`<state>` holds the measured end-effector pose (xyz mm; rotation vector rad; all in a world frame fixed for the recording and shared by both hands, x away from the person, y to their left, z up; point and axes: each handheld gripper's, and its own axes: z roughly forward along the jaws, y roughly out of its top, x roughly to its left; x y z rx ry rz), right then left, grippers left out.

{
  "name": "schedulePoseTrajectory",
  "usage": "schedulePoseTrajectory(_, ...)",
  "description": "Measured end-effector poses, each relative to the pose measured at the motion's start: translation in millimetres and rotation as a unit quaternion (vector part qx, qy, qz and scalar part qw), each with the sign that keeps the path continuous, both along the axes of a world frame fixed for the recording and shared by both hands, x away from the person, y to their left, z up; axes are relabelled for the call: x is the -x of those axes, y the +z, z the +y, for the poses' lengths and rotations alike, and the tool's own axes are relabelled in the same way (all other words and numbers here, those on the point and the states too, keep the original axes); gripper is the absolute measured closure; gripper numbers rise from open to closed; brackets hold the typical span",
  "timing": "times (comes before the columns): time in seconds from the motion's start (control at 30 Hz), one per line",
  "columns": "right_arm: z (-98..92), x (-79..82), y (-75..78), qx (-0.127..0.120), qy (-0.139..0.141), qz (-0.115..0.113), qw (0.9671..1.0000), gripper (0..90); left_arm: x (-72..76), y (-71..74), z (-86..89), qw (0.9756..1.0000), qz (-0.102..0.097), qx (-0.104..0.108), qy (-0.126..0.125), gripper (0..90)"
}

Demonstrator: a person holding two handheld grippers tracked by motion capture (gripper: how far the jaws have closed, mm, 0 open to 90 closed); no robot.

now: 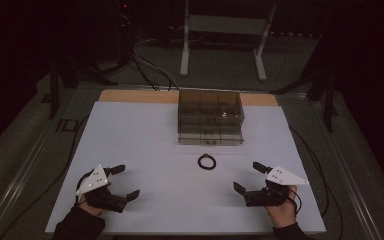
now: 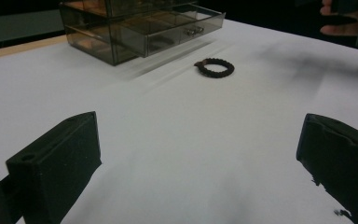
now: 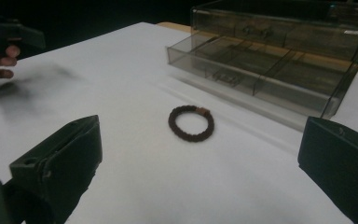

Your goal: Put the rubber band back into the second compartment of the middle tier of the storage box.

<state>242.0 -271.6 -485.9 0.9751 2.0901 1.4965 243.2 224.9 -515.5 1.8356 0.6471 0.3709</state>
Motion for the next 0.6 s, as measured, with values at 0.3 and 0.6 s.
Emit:
schedulePoseTrajectory(0.3,4.3,-6.2,14.6,0.000,0.002,0.001,1.0000,0.0,0.3,1.1,-0.4,1.0000,0.001,-0.001,0.000,0.4)
schedulePoseTrajectory(0.6,15.8,-17.9,26.2,0.000,0.009,-0.004,1.0000,0.0,1.1,2.0,0.8,1.0000,-0.001,0.002,0.003,0.4)
